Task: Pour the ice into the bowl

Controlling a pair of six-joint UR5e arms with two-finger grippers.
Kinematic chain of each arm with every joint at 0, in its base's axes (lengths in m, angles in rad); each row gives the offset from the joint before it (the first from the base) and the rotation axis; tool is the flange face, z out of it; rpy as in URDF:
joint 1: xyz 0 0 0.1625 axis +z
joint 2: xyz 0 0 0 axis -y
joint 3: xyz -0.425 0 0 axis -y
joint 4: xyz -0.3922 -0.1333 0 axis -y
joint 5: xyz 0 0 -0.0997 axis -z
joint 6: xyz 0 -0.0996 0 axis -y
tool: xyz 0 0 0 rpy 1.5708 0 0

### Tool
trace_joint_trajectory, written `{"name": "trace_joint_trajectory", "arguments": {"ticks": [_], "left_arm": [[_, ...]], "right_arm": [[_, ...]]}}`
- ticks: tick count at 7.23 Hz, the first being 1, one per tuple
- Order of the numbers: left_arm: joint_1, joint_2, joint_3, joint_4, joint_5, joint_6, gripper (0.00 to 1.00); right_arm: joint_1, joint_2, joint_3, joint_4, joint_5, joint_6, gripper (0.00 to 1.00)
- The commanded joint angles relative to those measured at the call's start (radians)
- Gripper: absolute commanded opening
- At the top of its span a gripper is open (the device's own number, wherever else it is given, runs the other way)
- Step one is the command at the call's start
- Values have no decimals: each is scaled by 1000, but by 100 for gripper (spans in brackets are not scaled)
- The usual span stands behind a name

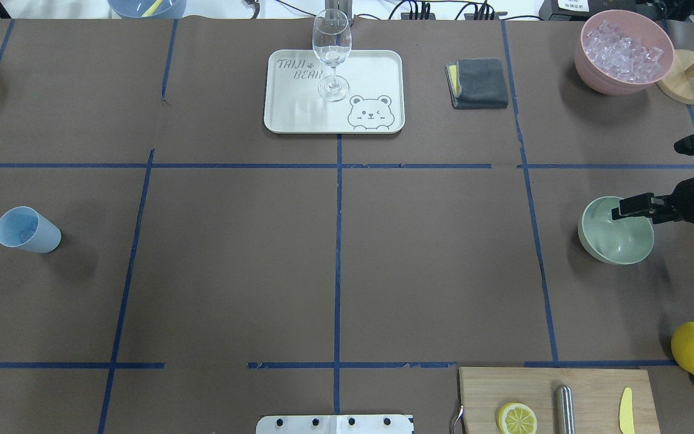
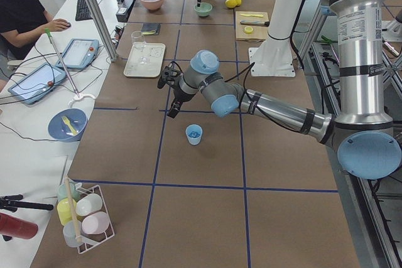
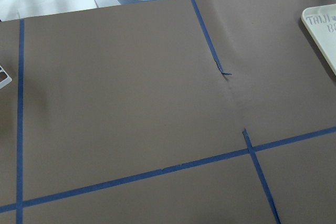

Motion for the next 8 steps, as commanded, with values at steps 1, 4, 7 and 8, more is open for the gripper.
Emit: {"name": "trace_joint_trajectory", "arguments": {"ticks": [1, 4, 7, 8], "left_arm": [[8, 4, -7, 0, 6, -7, 100], [10, 4, 1, 0, 6, -7, 100], [25, 4, -2, -3, 6, -9, 100], [66, 6, -2, -26, 40, -44, 100]], "right_arm": [[-10, -40, 2, 24, 1, 5, 80], [-25, -44, 3, 22, -8, 5, 9], [-27, -42, 48, 22, 10, 5, 0], [-25, -45, 102, 9, 32, 9, 0]]}}
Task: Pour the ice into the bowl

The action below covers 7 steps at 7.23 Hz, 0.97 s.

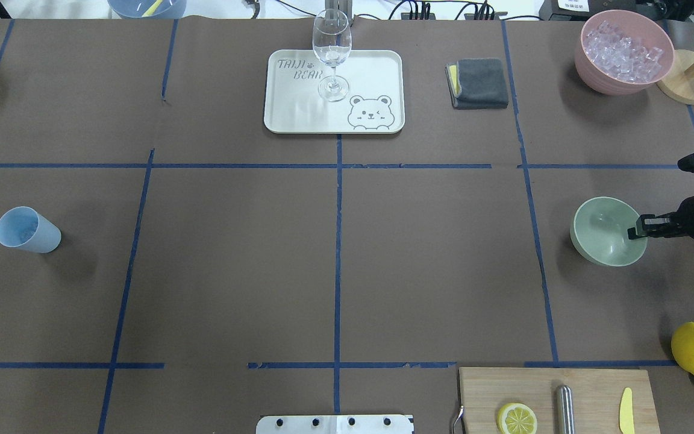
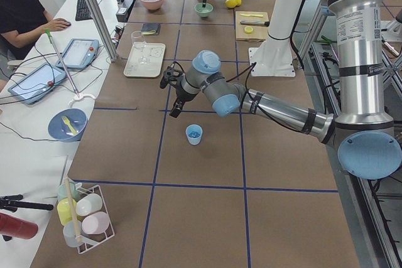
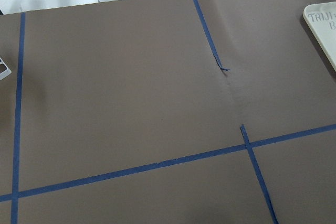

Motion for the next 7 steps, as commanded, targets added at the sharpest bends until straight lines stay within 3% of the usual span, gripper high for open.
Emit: {"name": "trace_joint_trajectory", "arguments": {"ticks": [1, 2, 3, 4, 7], "left_arm": [[105, 56, -10, -76, 81, -91, 100], [187, 204, -9, -287, 193, -152, 100], [220, 290, -9, -410, 230, -203, 100], [249, 318, -9, -441, 270, -255, 100], [536, 335, -7, -446, 581, -513, 100]], "right_arm": [[1, 2, 88, -13, 58, 36, 0], [3, 20, 122, -14, 84, 123, 0], [4, 90, 141, -57, 89, 200, 0], [-9, 173, 162, -122, 89, 295, 0], [-129, 438, 187, -366, 49, 472, 0]]}}
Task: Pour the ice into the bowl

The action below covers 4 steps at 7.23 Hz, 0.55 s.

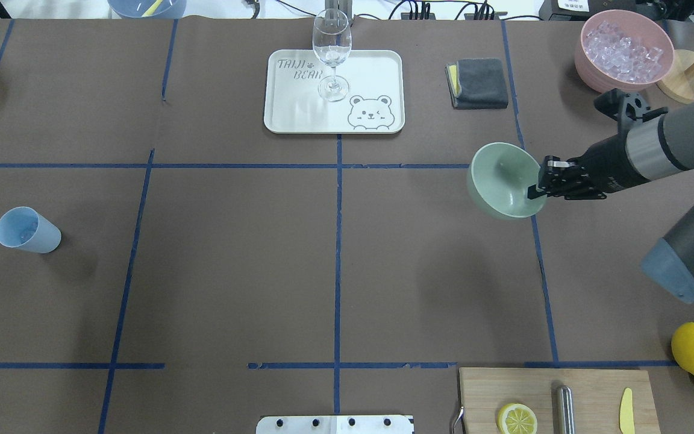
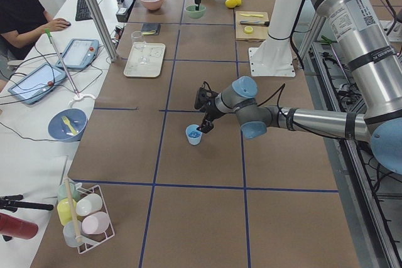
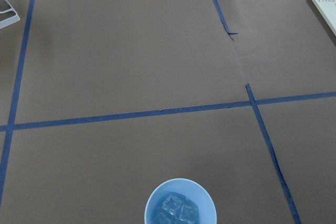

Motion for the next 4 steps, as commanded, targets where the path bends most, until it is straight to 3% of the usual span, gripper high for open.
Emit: {"name": "trace_joint_trajectory", "arguments": {"ticks": [1, 3, 4], "left_arm": [[163, 25, 10, -30, 200, -118, 100], [360, 22, 76, -32, 431, -268, 100], [399, 9, 108, -32, 508, -294, 100]], "right_arm": [[-133, 223, 5, -215, -100, 122, 0], [-298, 423, -9, -443, -273, 163, 0], [-339, 501, -57, -478, -326, 167, 0]]}}
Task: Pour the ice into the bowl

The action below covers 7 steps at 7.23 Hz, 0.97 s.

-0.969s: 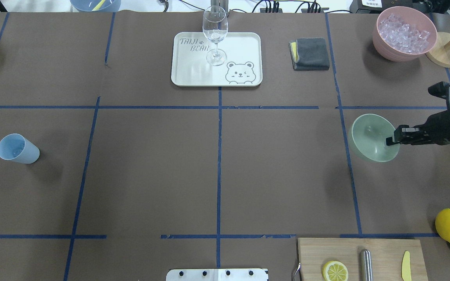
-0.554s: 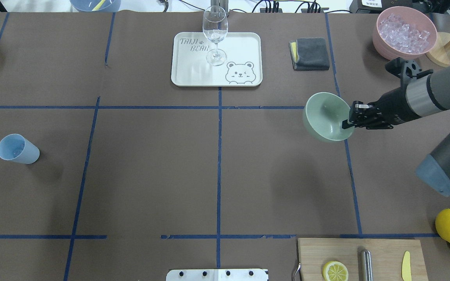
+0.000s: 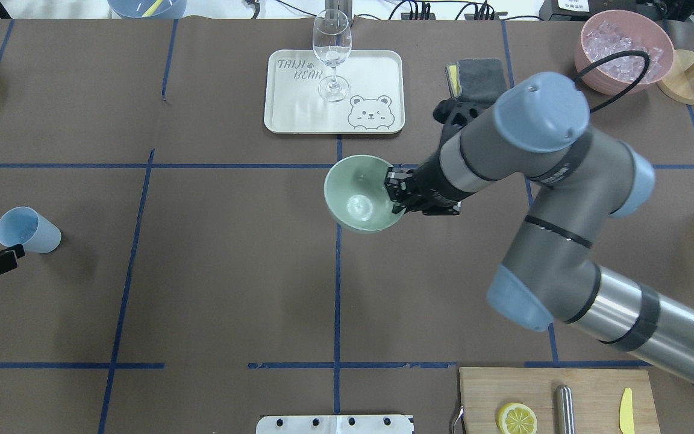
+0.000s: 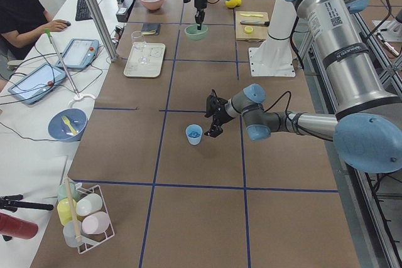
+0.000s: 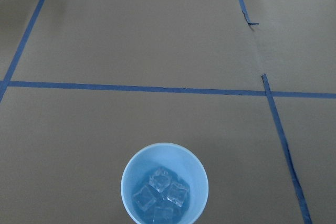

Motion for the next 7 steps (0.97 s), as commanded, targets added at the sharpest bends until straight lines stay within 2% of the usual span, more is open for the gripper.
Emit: {"name": "trace_joint_trajectory", "arguments": {"ticks": [1, 2, 3, 4, 6, 7], "left_arm": [[78, -19, 49, -3, 152, -58, 100], [78, -28, 52, -3, 199, -58, 100], [78, -51, 64, -3, 241, -58, 100], [86, -68, 87, -3, 291, -58, 100], [133, -77, 135, -3, 367, -59, 100], [147, -80, 138, -3, 370, -62, 100]], "right_arm": [[-87, 212, -165, -79, -89, 31, 0], [-107, 332, -312, -74, -105, 73, 0], [-135, 403, -414, -72, -140, 77, 0], [-150, 431, -466, -65, -176, 78, 0], [-178, 475, -525, -46, -192, 81, 0], [-190, 523, -587, -46, -192, 86, 0]]}}
